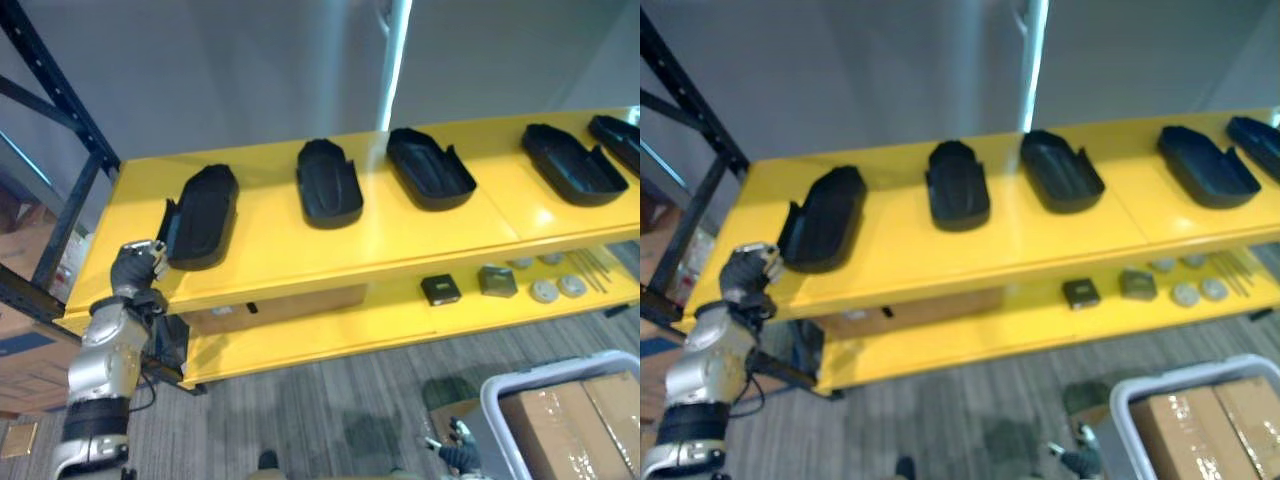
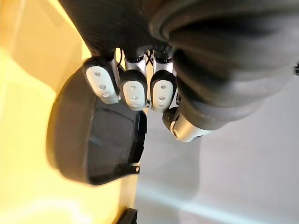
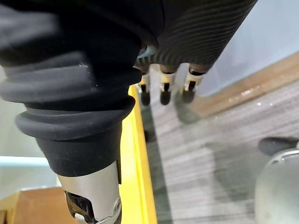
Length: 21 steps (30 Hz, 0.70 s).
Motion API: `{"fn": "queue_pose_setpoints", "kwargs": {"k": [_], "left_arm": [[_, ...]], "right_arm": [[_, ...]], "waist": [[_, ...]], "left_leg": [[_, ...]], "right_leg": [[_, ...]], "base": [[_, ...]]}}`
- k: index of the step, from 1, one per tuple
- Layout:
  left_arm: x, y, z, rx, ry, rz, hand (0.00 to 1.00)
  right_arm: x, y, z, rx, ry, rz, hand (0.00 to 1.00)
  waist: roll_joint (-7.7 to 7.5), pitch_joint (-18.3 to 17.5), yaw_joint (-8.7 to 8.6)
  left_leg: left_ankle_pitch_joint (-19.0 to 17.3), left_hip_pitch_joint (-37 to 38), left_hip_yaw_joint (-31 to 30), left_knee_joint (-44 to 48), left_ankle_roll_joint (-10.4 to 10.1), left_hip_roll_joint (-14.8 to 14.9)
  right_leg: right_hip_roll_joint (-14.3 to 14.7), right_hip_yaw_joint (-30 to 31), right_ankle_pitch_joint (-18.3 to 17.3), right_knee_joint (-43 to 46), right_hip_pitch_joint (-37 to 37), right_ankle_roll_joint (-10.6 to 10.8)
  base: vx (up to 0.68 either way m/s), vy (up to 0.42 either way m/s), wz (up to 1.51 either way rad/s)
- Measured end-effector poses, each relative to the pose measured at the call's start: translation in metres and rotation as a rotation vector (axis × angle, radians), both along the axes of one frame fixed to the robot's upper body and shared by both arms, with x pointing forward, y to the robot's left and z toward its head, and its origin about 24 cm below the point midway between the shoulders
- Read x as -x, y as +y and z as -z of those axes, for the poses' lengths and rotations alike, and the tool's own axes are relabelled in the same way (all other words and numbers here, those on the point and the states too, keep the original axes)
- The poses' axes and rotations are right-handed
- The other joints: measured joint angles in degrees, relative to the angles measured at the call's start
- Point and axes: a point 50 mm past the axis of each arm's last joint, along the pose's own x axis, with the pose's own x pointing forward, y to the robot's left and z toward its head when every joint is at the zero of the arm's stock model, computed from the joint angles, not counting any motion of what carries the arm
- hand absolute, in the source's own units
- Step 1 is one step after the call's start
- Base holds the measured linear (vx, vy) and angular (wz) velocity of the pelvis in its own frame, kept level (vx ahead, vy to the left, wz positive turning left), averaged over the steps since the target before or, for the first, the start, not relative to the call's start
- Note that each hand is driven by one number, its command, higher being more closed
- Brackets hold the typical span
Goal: Walk over and take plastic housings, then place them on the shelf
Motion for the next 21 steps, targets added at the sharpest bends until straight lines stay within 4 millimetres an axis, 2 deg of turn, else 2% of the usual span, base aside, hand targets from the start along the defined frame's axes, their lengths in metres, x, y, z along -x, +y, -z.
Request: {"fn": "queue_pose_setpoints", "kwargs": {"k": [10, 16, 19, 21], "left_arm": [[-0.006, -0.002, 0.004, 0.01, 0.058, 0.053, 1.0], [-0.005, 0.005, -0.001, -0.011, 0.032, -0.008, 1.0], [0.001, 0.006, -0.037, -0.051, -0.145, -0.07, 1.0], [0.02, 0.008, -0.07, -0.084, -0.332, -0.139, 1.0]], "right_arm": [[0.0, 0.0, 0.0, -0.01, -0.001, 0.017, 0.0], [0.001, 0.0, 0.0, -0.01, -0.002, 0.017, 0.0], [0.002, -0.003, 0.0, -0.003, 0.001, 0.024, 0.0], [0.003, -0.004, 0.0, 0.006, 0.002, 0.038, 0.0]], "waist": [[-0.03, 0.14, -0.51], [0.2, 0.27, -0.26], [0.45, 0.98, 0.66], [0.45, 1.33, 0.95]], "left_leg": [[-0.02, 0.1, 0.92, 0.16, 0.01, -0.06], [-0.04, 0.06, 0.81, 0.23, 0.0, -0.06], [-0.05, -0.18, 0.58, 0.17, -0.01, -0.06], [-0.05, -0.96, -0.4, 0.26, -0.01, -0.11]], "right_leg": [[-0.12, 0.8, 0.07, 0.03, -0.34, 0.01], [-0.14, 0.81, 0.04, 0.35, -0.42, 0.02], [-0.13, 0.73, 0.02, 0.49, -0.58, 0.02], [-0.12, 0.26, -0.01, 0.5, -0.52, 0.02]], "base": [[0.0, 0.004, -0.03], [-0.02, 0.003, 0.0], [-0.01, 0.002, 0.02], [0.0, -0.002, 0.13]]}}
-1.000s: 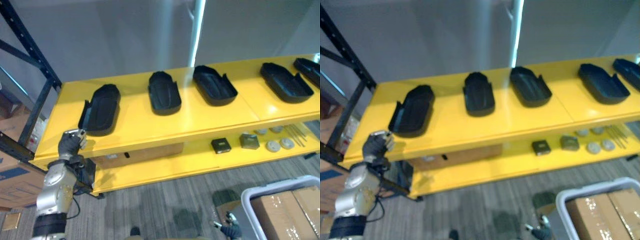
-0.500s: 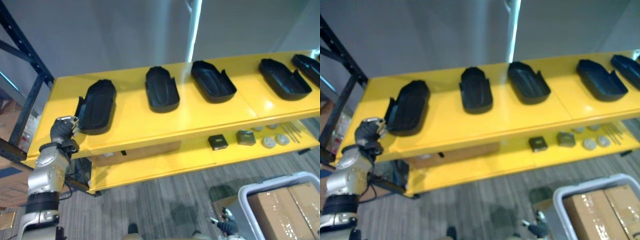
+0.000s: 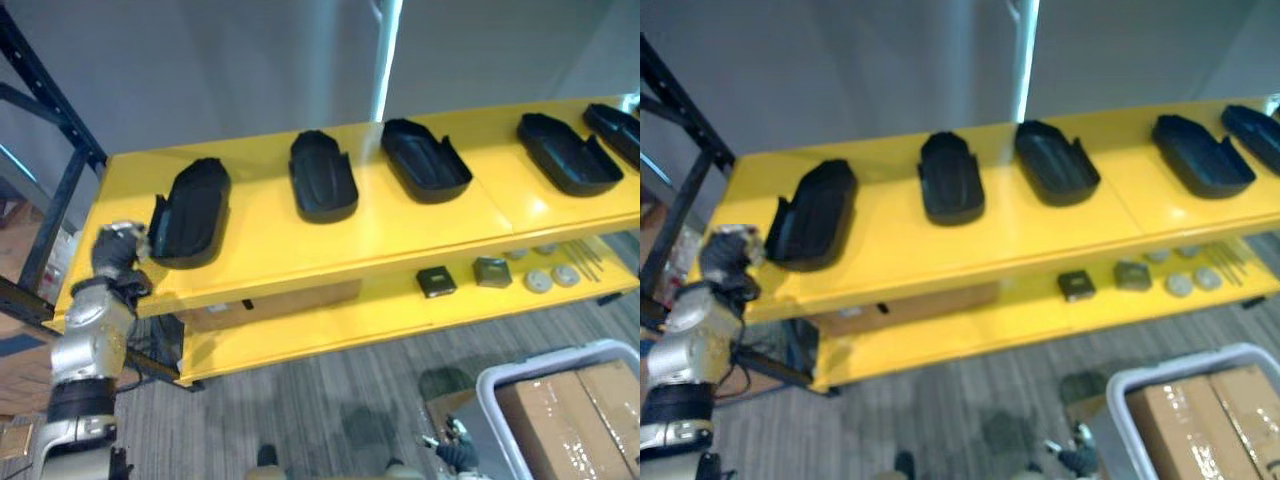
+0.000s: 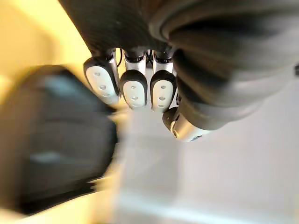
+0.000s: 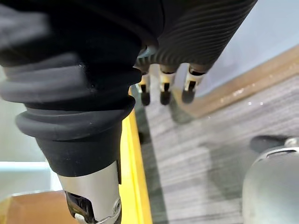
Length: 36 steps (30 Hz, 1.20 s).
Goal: Walk over and take plastic housings, then place them on the shelf
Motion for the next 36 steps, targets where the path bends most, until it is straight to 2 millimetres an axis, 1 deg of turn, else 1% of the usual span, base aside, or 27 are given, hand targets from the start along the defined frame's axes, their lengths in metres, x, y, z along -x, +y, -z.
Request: {"fn": "queue_pose_setpoints", "kwargs": {"k": [2, 3, 5, 6, 7, 8, 10, 12, 15, 18, 21, 26, 31, 36], "left_arm": [[0.015, -0.001, -0.008, -0.017, -0.077, -0.034, 1.0], [0.034, -0.002, -0.002, -0.025, -0.101, -0.077, 1.0], [0.044, -0.006, 0.009, -0.024, -0.087, -0.092, 1.0], [0.054, -0.012, 0.026, 0.008, -0.051, -0.097, 1.0], [0.057, -0.013, 0.033, 0.024, -0.03, -0.1, 1.0], [0.063, -0.016, 0.047, 0.026, 0.021, -0.11, 1.0], [0.066, -0.023, 0.061, 0.037, 0.076, -0.09, 1.0], [0.065, -0.032, 0.066, 0.046, 0.095, -0.054, 1.0], [0.066, -0.045, 0.066, 0.05, 0.087, 0.009, 1.0], [0.067, -0.059, 0.076, 0.082, 0.114, 0.074, 1.0], [0.067, -0.068, 0.084, 0.098, 0.141, 0.101, 1.0], [0.066, -0.073, 0.086, 0.08, 0.154, 0.14, 1.0], [0.06, -0.085, 0.096, 0.098, 0.221, 0.202, 1.0], [0.05, -0.087, 0.103, 0.11, 0.262, 0.215, 1.0]], "right_arm": [[0.003, -0.001, 0.001, 0.006, 0.011, 0.016, 0.0], [0.005, -0.002, 0.002, 0.014, 0.019, 0.03, 0.0], [0.008, -0.002, 0.002, 0.018, 0.023, 0.037, 0.0], [0.01, -0.002, 0.003, 0.019, 0.028, 0.04, 0.0], [0.011, -0.002, 0.003, 0.019, 0.029, 0.041, 0.0], [0.011, -0.002, 0.003, 0.019, 0.025, 0.041, 0.0], [0.01, -0.002, 0.002, 0.021, 0.015, 0.04, 0.0], [0.009, -0.002, 0.002, 0.02, 0.012, 0.038, 0.0], [0.008, -0.002, 0.001, 0.022, 0.01, 0.037, 0.0], [0.009, -0.002, 0.002, 0.023, 0.012, 0.036, 0.0], [0.009, -0.002, 0.002, 0.022, 0.013, 0.035, 0.0], [0.009, -0.002, 0.002, 0.022, 0.012, 0.035, 0.0], [0.01, -0.002, 0.002, 0.021, 0.02, 0.035, 0.0], [0.01, -0.003, 0.002, 0.021, 0.019, 0.033, 0.0]], "waist": [[0.03, 0.01, 0.15], [0.03, 0.01, 0.73], [0.03, 0.01, 1.33], [-0.01, 0.03, 1.88], [-0.04, 0.02, 2.01], [-0.12, -0.03, 2.19], [-0.06, 0.0, 2.83], [-0.07, -0.01, 2.98], [0.07, 0.06, 2.93], [0.09, 0.03, 2.84], [0.01, -0.01, 2.61], [0.01, -0.01, 1.86], [0.03, -0.02, 1.47], [0.04, -0.12, 1.37]], "left_leg": [[0.0, -0.14, -0.69, 0.03, 0.0, -0.01], [-0.02, -0.13, -1.16, 0.06, -0.02, -0.01], [-0.09, -0.21, -1.52, 0.06, -0.03, -0.03], [-0.26, -0.21, -1.94, 0.1, 0.03, -0.06], [-0.33, -0.15, -2.08, 0.11, 0.06, -0.07], [-0.57, -0.17, -2.2, 0.13, 0.01, -0.08], [-0.59, -0.35, -2.46, 0.13, 0.03, -0.1], [-0.58, -1.08, -3.19, 0.12, 0.08, -0.23], [-0.02, -1.11, -3.51, 0.01, -0.22, -0.09], [-0.01, -1.12, -3.51, -0.04, -0.23, -0.11], [-0.01, -1.12, -3.54, -0.05, -0.23, -0.12], [-0.02, -1.1, -3.51, -0.17, -0.22, -0.1], [-0.02, -0.99, -3.24, -0.44, -0.23, 0.02], [0.32, -0.81, -1.9, -0.99, -0.21, 0.09]], "right_leg": [[0.01, -0.91, -0.04, -0.02, 0.21, -0.05], [0.03, -1.03, -0.04, -0.02, 0.54, -0.05], [0.03, -1.11, -0.03, -0.01, 0.72, -0.06], [0.03, -1.21, -0.05, -0.01, 1.13, -0.09], [0.02, -1.21, -0.07, 0.0, 1.29, -0.12], [0.02, -1.21, -0.22, 0.04, 1.36, -0.37], [0.02, -1.21, -0.37, 0.03, 1.33, -0.59], [0.0, -1.26, -0.97, 0.03, 1.31, -0.75], [0.18, -1.42, -1.1, 0.03, 1.28, -0.63], [0.17, -1.42, -1.07, 0.04, 1.27, -0.61], [0.16, -1.42, -1.05, 0.12, 1.28, -0.59], [0.16, -1.3, -1.04, 0.31, 1.27, -0.58], [0.22, -1.06, -1.02, 0.32, 1.12, -0.58], [0.19, -0.06, -0.82, 0.52, 0.22, -0.4]], "base": [[0.02, -0.005, 0.24], [0.05, 0.0, 0.2], [0.03, 0.004, 0.15], [0.01, 0.004, 0.16], [0.0, 0.007, 0.16], [-0.01, 0.008, 0.07], [-0.02, 0.004, 0.05], [-0.05, -0.007, 0.12], [-0.01, -0.008, 0.06], [0.0, 0.0, 0.0], [0.0, 0.0, 0.0], [0.0, 0.0, 0.0], [0.0, 0.0, 0.0], [0.0, 0.005, -0.1]]}}
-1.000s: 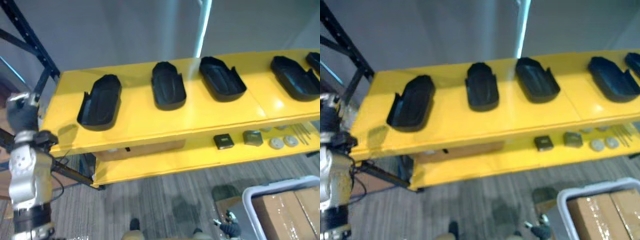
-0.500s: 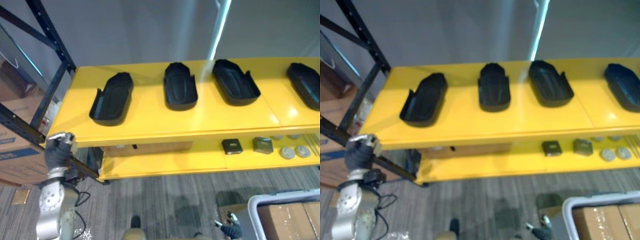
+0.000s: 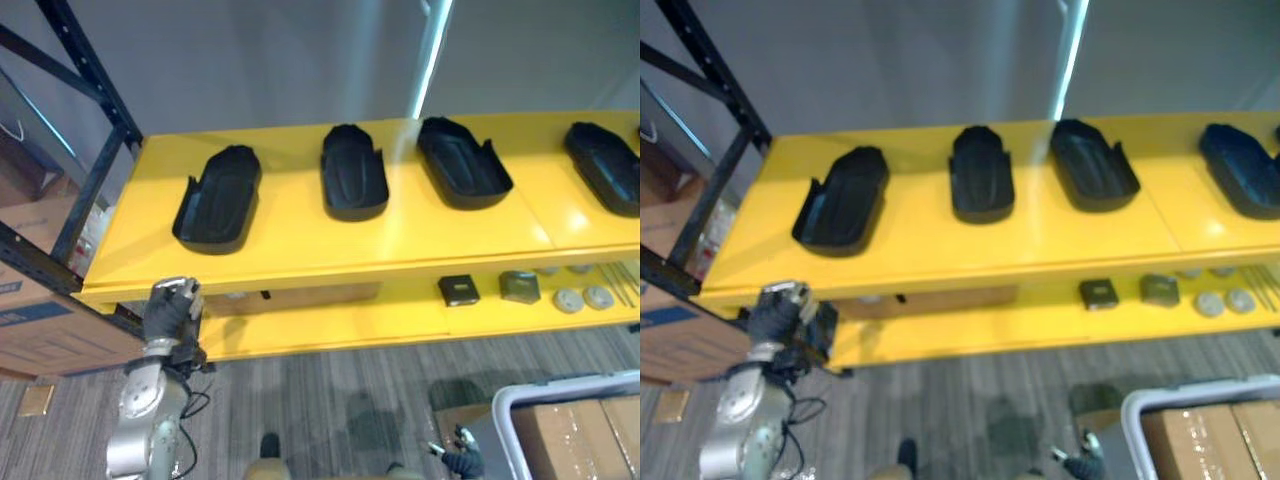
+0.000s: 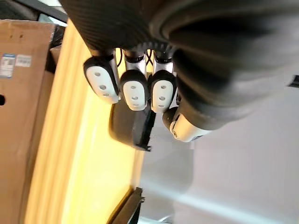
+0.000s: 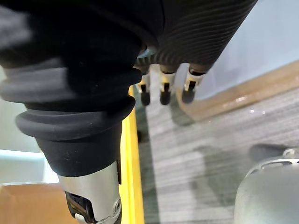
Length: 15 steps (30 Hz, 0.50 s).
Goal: Walk over and take plastic housings, then place them on the shelf
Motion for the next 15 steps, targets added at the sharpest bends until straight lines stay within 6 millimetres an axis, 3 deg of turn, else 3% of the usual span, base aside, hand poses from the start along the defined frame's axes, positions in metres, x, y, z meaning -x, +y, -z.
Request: {"fn": "queue_pose_setpoints", "kwargs": {"k": [3, 15], "left_arm": [[-0.01, 0.006, 0.008, -0.043, 0.065, 0.014, 1.0], [-0.042, 0.02, 0.007, -0.065, 0.095, -0.034, 1.0]], "right_arm": [[-0.005, 0.001, -0.001, -0.002, -0.01, -0.006, 0.0], [-0.013, 0.004, -0.002, -0.006, -0.028, -0.028, 0.0]], "waist": [[-0.02, -0.03, -0.37], [-0.09, -0.08, -1.67]], "left_leg": [[0.28, 1.35, 0.72, 0.0, 0.19, -0.09], [0.97, 1.56, 1.75, -0.2, 0.42, -0.24]], "right_leg": [[-0.15, 0.69, 0.05, 0.45, 0.02, -0.01], [-0.3, 1.4, 0.64, 0.04, -0.82, 0.52]], "base": [[0.01, 0.007, -0.15], [-0.04, 0.004, -0.06]]}}
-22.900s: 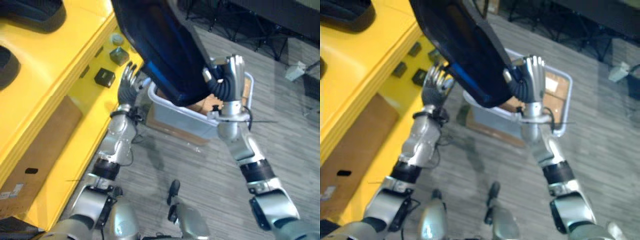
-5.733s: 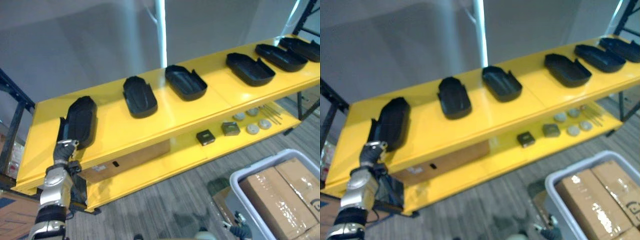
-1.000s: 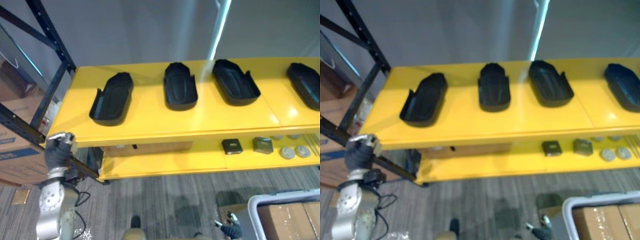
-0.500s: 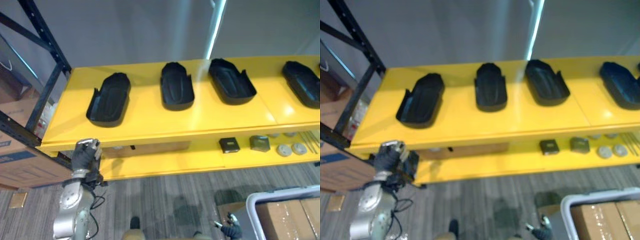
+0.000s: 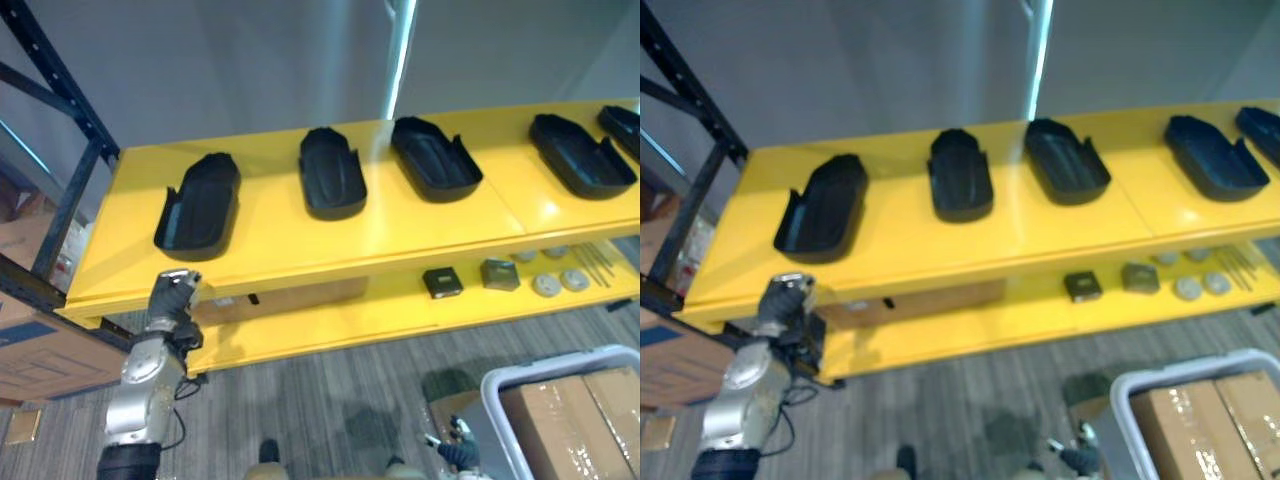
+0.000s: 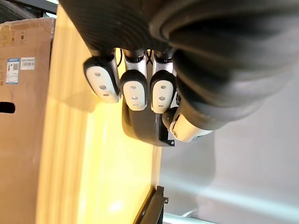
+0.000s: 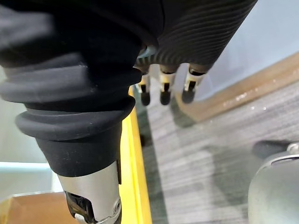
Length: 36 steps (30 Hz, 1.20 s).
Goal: Walk over and take plastic housings, then place them on the shelf
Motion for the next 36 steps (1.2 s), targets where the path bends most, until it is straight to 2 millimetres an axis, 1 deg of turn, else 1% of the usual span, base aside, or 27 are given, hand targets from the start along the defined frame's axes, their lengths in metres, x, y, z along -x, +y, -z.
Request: {"fn": "queue_pose_setpoints", "kwargs": {"k": [3, 7, 10, 12, 14, 16, 18, 20, 23, 28, 32, 36], "left_arm": [[-0.005, 0.001, -0.002, -0.002, -0.003, -0.004, 1.0], [-0.016, 0.014, -0.003, -0.029, 0.027, -0.031, 1.0], [-0.022, 0.019, -0.003, -0.034, 0.049, -0.047, 1.0], [-0.025, 0.023, 0.0, -0.031, 0.075, -0.061, 1.0], [-0.031, 0.023, -0.002, -0.022, 0.074, -0.065, 1.0], [-0.037, 0.029, -0.001, -0.009, 0.087, -0.092, 1.0], [-0.039, 0.035, -0.002, -0.001, 0.094, -0.12, 1.0], [-0.04, 0.046, -0.003, -0.018, 0.111, -0.153, 1.0], [-0.042, 0.053, -0.005, -0.017, 0.118, -0.18, 1.0], [-0.049, 0.056, -0.01, 0.015, 0.114, -0.202, 1.0], [-0.049, 0.057, -0.011, 0.013, 0.112, -0.205, 1.0], [-0.048, 0.059, -0.007, 0.015, 0.127, -0.222, 1.0]], "right_arm": [[-0.002, 0.0, 0.0, -0.002, -0.004, -0.004, 0.0], [-0.007, 0.002, -0.001, -0.011, -0.008, -0.012, 0.0], [-0.01, 0.003, -0.001, -0.019, -0.012, -0.023, 0.0], [-0.009, 0.003, -0.001, -0.02, -0.009, -0.023, 0.0], [-0.008, 0.003, 0.0, -0.02, -0.003, -0.022, 0.0], [-0.008, 0.003, 0.0, -0.021, -0.004, -0.025, 0.0], [-0.008, 0.004, 0.0, -0.023, -0.002, -0.026, 0.0], [-0.007, 0.004, 0.0, -0.028, -0.001, -0.031, 0.0], [-0.006, 0.004, 0.0, -0.034, 0.002, -0.037, 0.0], [-0.005, 0.004, 0.0, -0.039, 0.003, -0.041, 0.0], [-0.007, 0.004, 0.0, -0.042, -0.003, -0.061, 0.0], [-0.007, 0.005, -0.001, -0.043, -0.002, -0.083, 0.0]], "waist": [[0.0, 0.0, -0.14], [-0.05, -0.01, -0.94], [-0.18, 0.05, -1.17], [-0.25, 0.03, -1.26], [-0.29, 0.07, -1.38], [-0.46, 0.16, -1.52], [-0.59, 0.23, -1.84], [-0.9, 0.41, -2.8], [-0.84, 0.46, -2.8], [-0.69, 0.55, -3.39], [-0.68, 0.55, -4.08], [-0.49, 0.67, -4.51]], "left_leg": [[0.0, -0.29, 0.09, 0.0, 0.0, -0.03], [0.01, -0.66, 0.16, 0.03, -0.02, -0.04], [0.01, -0.23, 1.3, 0.03, -0.03, 0.01], [0.01, 0.32, 2.11, 0.03, -0.02, 0.02], [0.01, 0.25, 2.26, 0.02, -0.02, 0.07], [-0.01, 0.69, 3.0, 0.0, 0.0, 0.1], [-0.02, 0.73, 3.15, -0.03, 0.02, 0.09], [-0.02, 0.73, 3.41, -0.26, 0.02, 0.12], [-0.06, 0.76, 4.74, -0.26, 0.05, 0.13], [-0.07, 0.75, 4.8, -0.06, 0.04, 0.08], [-0.07, 0.89, 4.84, 0.0, 0.03, 0.05], [-0.08, 1.78, 5.9, 0.0, 0.03, 0.07]], "right_leg": [[0.04, 0.0, 0.37, -0.7, 0.02, 0.03], [0.09, 0.02, 0.55, -0.97, 0.02, 0.03], [0.12, 0.84, 0.64, -1.01, -0.07, -0.03], [0.11, 1.41, 0.75, -1.01, 0.0, -0.13], [0.14, 1.5, 0.93, -1.01, -0.14, -0.1], [0.18, 2.38, 1.23, -1.09, -0.28, -0.02], [0.18, 2.52, 1.47, -1.31, -0.29, -0.04], [0.2, 2.58, 1.63, -1.61, -0.36, -0.03], [0.26, 3.93, 1.75, -1.81, -1.12, -0.18], [0.26, 3.96, 2.34, -2.22, -0.9, 0.16], [0.26, 3.97, 2.35, -2.35, -0.65, 0.15], [0.26, 4.62, 2.38, -2.46, -0.23, 0.11]], "base": [[0.0, 0.0, 0.0], [0.02, 0.003, 0.02], [0.02, 0.007, -0.12], [-0.01, 0.009, -0.18], [-0.04, 0.008, -0.07], [-0.05, 0.016, -0.15], [-0.06, 0.013, -0.09], [-0.06, 0.009, -0.05], [-0.04, 0.019, -0.17], [0.01, 0.005, -0.02], [0.02, 0.004, 0.0], [-0.01, 0.01, -0.09]]}}
